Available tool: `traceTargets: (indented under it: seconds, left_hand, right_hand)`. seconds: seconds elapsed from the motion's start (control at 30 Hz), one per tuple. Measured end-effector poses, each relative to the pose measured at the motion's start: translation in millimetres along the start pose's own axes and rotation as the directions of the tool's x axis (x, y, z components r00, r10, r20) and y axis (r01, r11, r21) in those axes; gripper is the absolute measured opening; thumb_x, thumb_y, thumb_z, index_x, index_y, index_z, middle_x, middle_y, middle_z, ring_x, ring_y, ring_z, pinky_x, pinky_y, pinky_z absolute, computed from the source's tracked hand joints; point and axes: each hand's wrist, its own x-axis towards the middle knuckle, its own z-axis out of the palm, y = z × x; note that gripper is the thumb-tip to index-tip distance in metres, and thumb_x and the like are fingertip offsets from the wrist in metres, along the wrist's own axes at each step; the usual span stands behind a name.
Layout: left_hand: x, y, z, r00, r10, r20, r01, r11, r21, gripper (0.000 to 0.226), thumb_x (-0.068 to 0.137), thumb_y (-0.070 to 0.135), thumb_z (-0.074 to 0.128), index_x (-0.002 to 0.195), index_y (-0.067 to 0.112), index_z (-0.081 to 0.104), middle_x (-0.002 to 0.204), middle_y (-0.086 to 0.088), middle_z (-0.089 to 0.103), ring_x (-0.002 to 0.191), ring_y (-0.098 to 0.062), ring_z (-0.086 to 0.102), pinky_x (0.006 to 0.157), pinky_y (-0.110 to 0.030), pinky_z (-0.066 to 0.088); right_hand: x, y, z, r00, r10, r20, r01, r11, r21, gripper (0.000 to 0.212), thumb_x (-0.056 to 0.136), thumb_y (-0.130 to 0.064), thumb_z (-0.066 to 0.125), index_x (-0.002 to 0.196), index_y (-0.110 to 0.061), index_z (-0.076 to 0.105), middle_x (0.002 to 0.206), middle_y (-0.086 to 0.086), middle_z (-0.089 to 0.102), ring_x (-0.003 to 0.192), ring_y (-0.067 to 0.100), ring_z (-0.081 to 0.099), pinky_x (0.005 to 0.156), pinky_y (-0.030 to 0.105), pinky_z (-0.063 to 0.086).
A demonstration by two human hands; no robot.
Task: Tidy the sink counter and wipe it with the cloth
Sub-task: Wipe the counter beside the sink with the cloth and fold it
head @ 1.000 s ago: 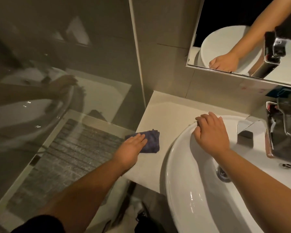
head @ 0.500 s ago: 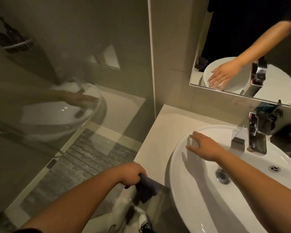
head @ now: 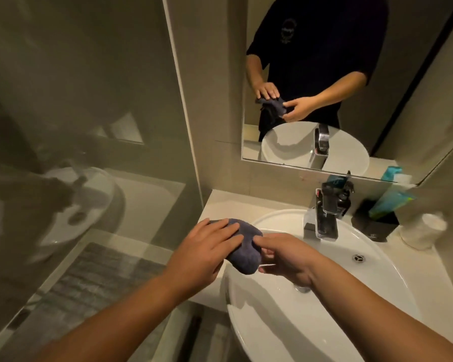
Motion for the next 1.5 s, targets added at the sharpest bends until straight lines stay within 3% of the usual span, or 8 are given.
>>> traceTargets:
  seconds: [0.33, 0.47, 0.57, 0.7, 0.97, 1.1, 1.33, 1.5]
  left_hand:
    - [-18.5, 57.7, -3.1, 0.984, -0.179, -0.005, 0.171, 0.95, -0.262, 0.068, 0.081, 0.02, 0.056, 0.143, 0.036, 0.034, 0.159, -0.002, 0.022, 0.147, -0.022, 0.018, 0.115, -0.048, 0.019]
    - [-15.7, 72.8, -13.6, 0.834, -0.437, 0.336, 0.5, 0.343, -0.795, 0.082, 0.077, 0.06, 0.057, 0.137, 0.065, 0.002, 0.149, 0.042, 0.012, 0.138, 0.016, 0.015, 0.11, -0.024, 0.023]
    - [-7.5, 82.6, -16.9, 0.802, -0.303, 0.516, 0.538, -0.011, -0.843, 0.078, 0.072, 0.053, 0.067, 0.139, 0.049, 0.026, 0.135, 0.02, 0.055, 0.128, -0.003, 0.048, 0.103, -0.025, 0.041]
    - [-16.3, 112.8, -22.7, 0.841, -0.279, 0.463, 0.502, 0.085, -0.861, 0.034, 0.073, 0.042, 0.072, 0.106, 0.033, 0.069, 0.108, 0.0, 0.072, 0.107, -0.017, 0.066, 0.101, -0.042, 0.048]
    - [-90.6, 167.4, -7.3, 0.83, -0.004, 0.558, 0.537, 0.279, -0.796, 0.083, 0.059, 0.049, 0.08, 0.128, 0.061, 0.035, 0.124, 0.038, 0.049, 0.12, 0.007, 0.05, 0.101, -0.019, 0.045]
    - [-121.6, 194.6, 3.9, 0.908, -0.113, 0.403, 0.408, 0.454, -0.792, 0.032, 0.075, 0.043, 0.066, 0.104, 0.049, 0.053, 0.103, 0.026, 0.059, 0.096, 0.003, 0.058, 0.077, -0.009, 0.045]
    - [-135.8, 186.4, 26.8, 0.797, -0.331, 0.505, 0.57, 0.139, -0.81, 0.016, 0.089, 0.024, 0.064, 0.099, 0.036, 0.06, 0.096, 0.013, 0.068, 0.098, -0.007, 0.064, 0.079, -0.024, 0.054]
    - [-98.4, 182.0, 70.7, 0.765, -0.39, 0.513, 0.644, 0.498, -0.581, 0.041, 0.092, 0.04, 0.054, 0.131, 0.032, 0.044, 0.125, 0.0, 0.062, 0.113, -0.02, 0.059, 0.088, -0.026, 0.047]
  right_hand:
    - [-92.4, 0.3, -14.5, 0.83, -0.547, -0.107, 0.465, 0.785, -0.409, 0.012, 0.086, -0.017, 0.062, 0.085, -0.026, 0.055, 0.089, 0.009, 0.065, 0.086, 0.025, 0.063, 0.074, 0.038, 0.056]
    - [-130.3, 6.7, -22.1, 0.812, -0.584, 0.019, 0.511, 0.694, -0.507, 0.014, 0.083, -0.025, 0.059, 0.086, -0.037, 0.052, 0.09, -0.005, 0.065, 0.087, 0.016, 0.063, 0.073, 0.03, 0.057]
    - [-155.8, 16.0, -24.9, 0.817, -0.574, 0.053, 0.516, 0.688, -0.51, 0.021, 0.09, -0.013, 0.061, 0.089, -0.032, 0.052, 0.094, -0.008, 0.071, 0.092, 0.014, 0.068, 0.079, 0.029, 0.059]
    - [-189.0, 38.9, -21.2, 0.804, -0.592, -0.061, 0.488, 0.715, -0.501, 0.024, 0.091, -0.015, 0.061, 0.086, -0.038, 0.054, 0.092, 0.001, 0.069, 0.091, 0.022, 0.067, 0.08, 0.042, 0.059]
    - [-231.6, 128.8, 24.3, 0.694, -0.495, -0.523, 0.289, 0.857, -0.427, 0.016, 0.092, -0.016, 0.059, 0.087, -0.029, 0.05, 0.084, 0.004, 0.057, 0.074, 0.011, 0.057, 0.063, 0.02, 0.05]
    - [-246.4, 173.6, 49.0, 0.712, -0.373, -0.594, 0.286, 0.928, -0.239, 0.01, 0.092, -0.014, 0.06, 0.086, -0.02, 0.054, 0.074, 0.0, 0.062, 0.066, 0.002, 0.06, 0.055, 0.018, 0.05]
    - [-242.3, 220.9, 42.6, 0.777, -0.262, -0.573, 0.203, 0.965, -0.166, 0.006, 0.091, -0.015, 0.063, 0.089, -0.019, 0.058, 0.083, -0.001, 0.071, 0.077, 0.007, 0.068, 0.062, 0.019, 0.053]
    - [-182.5, 225.6, 3.9, 0.719, -0.224, -0.658, 0.005, 0.948, -0.317, 0.016, 0.09, -0.029, 0.064, 0.103, -0.029, 0.054, 0.092, -0.011, 0.062, 0.087, 0.005, 0.061, 0.064, 0.017, 0.047]
